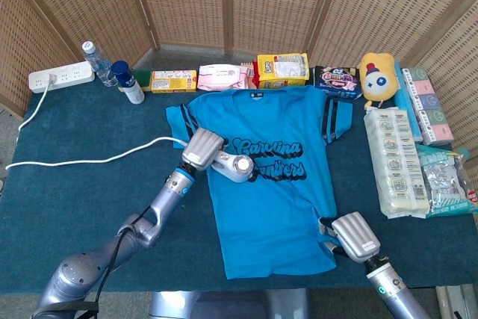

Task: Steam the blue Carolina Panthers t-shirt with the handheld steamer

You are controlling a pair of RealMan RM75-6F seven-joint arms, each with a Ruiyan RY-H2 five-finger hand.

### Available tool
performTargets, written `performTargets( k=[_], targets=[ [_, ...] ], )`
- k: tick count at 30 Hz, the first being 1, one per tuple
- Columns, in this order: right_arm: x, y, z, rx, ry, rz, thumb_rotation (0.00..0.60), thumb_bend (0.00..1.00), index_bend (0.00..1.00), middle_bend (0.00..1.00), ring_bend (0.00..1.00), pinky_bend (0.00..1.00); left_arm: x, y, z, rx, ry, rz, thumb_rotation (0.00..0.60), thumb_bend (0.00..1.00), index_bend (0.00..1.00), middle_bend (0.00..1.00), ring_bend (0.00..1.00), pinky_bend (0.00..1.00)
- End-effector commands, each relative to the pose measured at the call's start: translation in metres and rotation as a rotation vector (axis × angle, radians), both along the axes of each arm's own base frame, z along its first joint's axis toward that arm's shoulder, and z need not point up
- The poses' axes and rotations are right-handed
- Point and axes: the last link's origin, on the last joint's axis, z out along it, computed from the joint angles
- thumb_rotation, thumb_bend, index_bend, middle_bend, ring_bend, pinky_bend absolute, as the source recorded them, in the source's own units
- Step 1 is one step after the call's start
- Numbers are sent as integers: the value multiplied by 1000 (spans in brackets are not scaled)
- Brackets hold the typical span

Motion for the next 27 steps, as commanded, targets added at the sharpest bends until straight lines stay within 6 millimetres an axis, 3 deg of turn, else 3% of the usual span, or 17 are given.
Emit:
performTargets(
  k=[1,17,27],
  targets=[
    [-1,0,1,-1,3,-4,600,524,709,686,756,826,4,-5,-8,-19,7,-6,600,323,766,805,725,787],
    [-5,-1,1,-3,8,-22,600,524,709,686,758,828,33,-33,-35,-112,-19,-101,600,321,767,805,725,787],
    [-5,-1,1,-2,10,-21,600,524,709,686,759,828,18,-21,-26,-75,16,-64,600,321,766,805,725,787]
  ],
)
